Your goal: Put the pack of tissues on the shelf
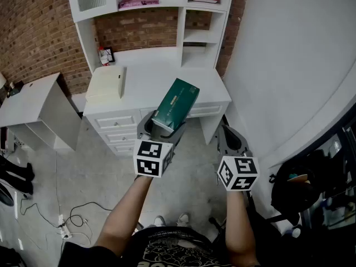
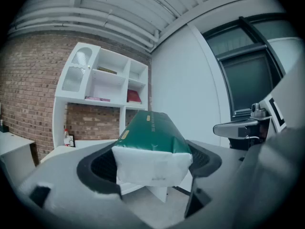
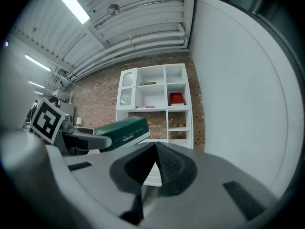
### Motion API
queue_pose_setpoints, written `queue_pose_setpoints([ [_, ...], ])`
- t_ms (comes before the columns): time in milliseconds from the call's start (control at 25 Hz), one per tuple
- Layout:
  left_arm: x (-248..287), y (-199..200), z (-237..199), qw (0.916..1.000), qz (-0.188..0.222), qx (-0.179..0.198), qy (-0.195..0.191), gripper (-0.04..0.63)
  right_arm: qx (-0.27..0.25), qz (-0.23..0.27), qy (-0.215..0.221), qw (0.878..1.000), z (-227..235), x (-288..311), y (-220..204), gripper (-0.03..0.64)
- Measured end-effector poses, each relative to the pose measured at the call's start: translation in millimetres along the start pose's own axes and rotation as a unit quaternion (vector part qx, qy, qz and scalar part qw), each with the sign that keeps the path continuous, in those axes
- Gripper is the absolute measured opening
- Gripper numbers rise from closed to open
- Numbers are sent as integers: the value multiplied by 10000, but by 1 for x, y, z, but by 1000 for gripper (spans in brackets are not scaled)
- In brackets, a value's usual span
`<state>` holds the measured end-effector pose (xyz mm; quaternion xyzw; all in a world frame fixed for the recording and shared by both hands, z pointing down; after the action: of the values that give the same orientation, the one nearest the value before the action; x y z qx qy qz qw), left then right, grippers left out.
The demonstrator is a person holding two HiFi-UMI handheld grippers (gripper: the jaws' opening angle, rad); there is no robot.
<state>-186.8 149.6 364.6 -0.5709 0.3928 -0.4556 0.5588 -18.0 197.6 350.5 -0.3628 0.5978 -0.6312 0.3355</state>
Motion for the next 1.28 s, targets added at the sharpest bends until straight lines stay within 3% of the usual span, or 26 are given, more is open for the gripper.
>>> queue_pose_setpoints([
  [1280, 92, -17, 64, 9996, -222, -80, 135, 420, 49, -33, 352, 9994, 102, 25, -22, 3],
])
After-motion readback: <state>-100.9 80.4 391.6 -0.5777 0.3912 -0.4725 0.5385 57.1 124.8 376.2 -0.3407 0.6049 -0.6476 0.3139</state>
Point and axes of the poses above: the fingertips, and each gripper's own axes: x forward along the fingers, z to its right, y out of its top, the point moved 1 cm from there along -x, backward along the fingers, and after that the axes turned 15 degrees about y, right-handed, at the moved point
